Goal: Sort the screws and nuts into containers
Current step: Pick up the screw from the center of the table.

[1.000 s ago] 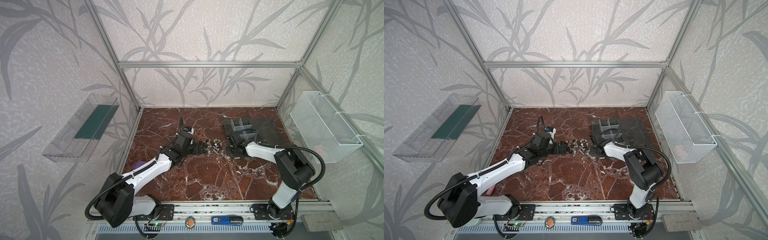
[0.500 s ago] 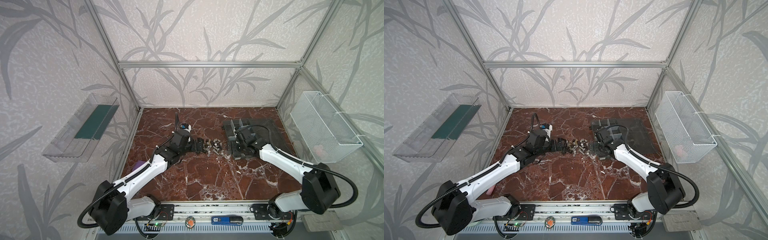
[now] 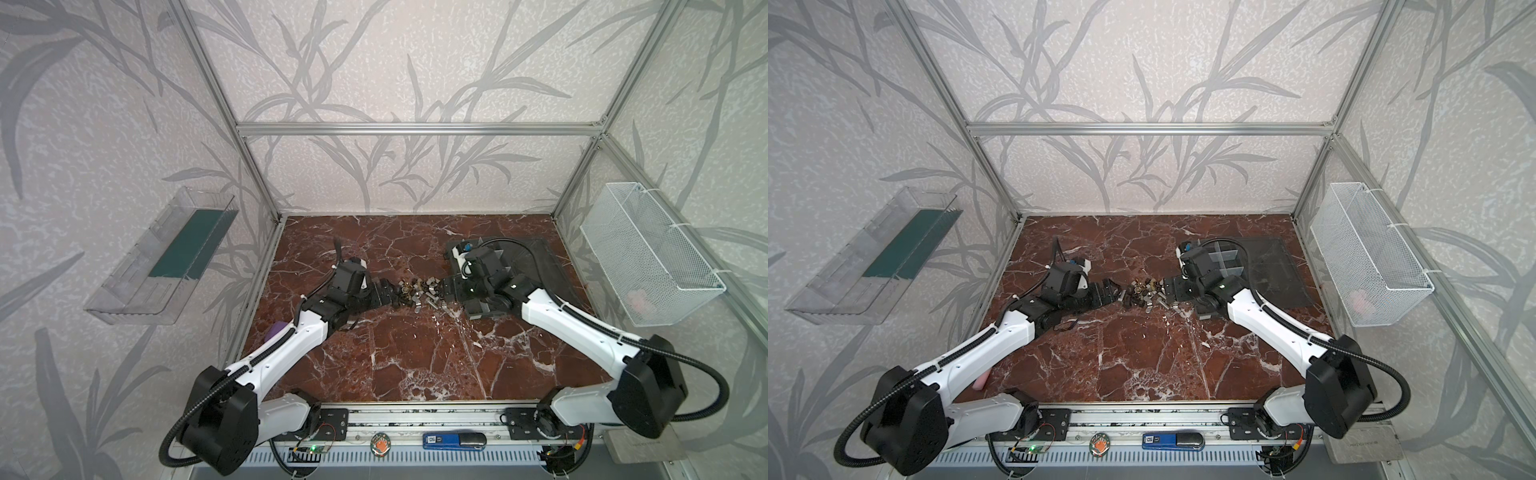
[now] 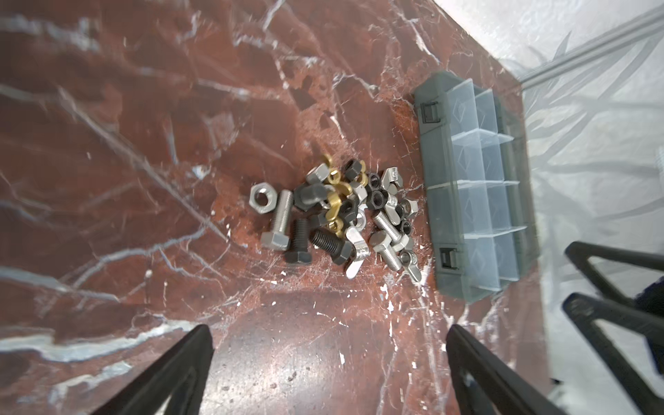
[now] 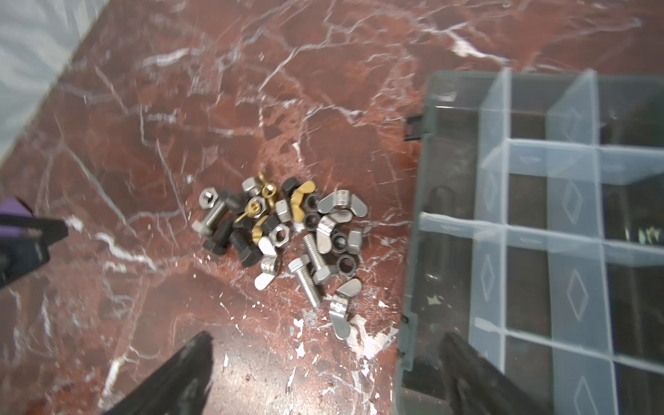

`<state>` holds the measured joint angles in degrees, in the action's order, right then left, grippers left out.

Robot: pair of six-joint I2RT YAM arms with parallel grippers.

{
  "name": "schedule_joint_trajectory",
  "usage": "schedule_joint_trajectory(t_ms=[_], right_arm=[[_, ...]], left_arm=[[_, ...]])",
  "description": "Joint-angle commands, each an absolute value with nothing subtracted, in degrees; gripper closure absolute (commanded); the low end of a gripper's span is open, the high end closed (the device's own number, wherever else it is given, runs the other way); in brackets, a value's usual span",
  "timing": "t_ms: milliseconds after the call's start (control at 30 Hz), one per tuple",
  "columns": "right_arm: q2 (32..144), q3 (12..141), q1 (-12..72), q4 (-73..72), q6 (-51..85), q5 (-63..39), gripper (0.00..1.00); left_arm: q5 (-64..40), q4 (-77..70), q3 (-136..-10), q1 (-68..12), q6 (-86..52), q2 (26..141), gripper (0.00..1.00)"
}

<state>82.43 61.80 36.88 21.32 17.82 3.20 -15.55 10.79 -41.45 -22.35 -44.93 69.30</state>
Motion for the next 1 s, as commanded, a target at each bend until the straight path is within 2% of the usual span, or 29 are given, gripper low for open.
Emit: schedule_joint_trajectory(t_ms=[0, 167, 233, 367, 833, 967], right_arm=[[87.86, 64.19, 38.23, 26.79, 14.17, 4.82, 0.16], [97.39, 68.04, 42.71, 31.26, 12.68, 6.56, 0.24], [101.7, 68.74, 42.71, 32.04, 13.27, 6.37, 0.37], [105.69, 68.88, 42.72, 30.91, 13.63, 6.05, 0.46], [111.48, 72.84, 42.8, 30.67, 11.12, 8.35, 0.47], [112.55, 74.13, 42.74, 30.41, 10.73, 8.43, 0.52]], left_arm=[[-27.46, 1.9, -38.03, -18.54, -54.04, 69.23, 0.01], [-28.64, 2.44, -36.93, -17.93, -54.67, 68.93, 0.01], [-28.36, 2.84, -36.8, -17.93, -54.23, 68.41, 0.01], [-26.61, 5.22, -37.17, -17.93, -52.56, 67.35, 0.01], [-26.02, 5.05, -36.65, -18.02, -52.25, 67.32, 0.01], [-25.93, 5.11, -36.74, -18.02, -51.88, 67.42, 0.01]])
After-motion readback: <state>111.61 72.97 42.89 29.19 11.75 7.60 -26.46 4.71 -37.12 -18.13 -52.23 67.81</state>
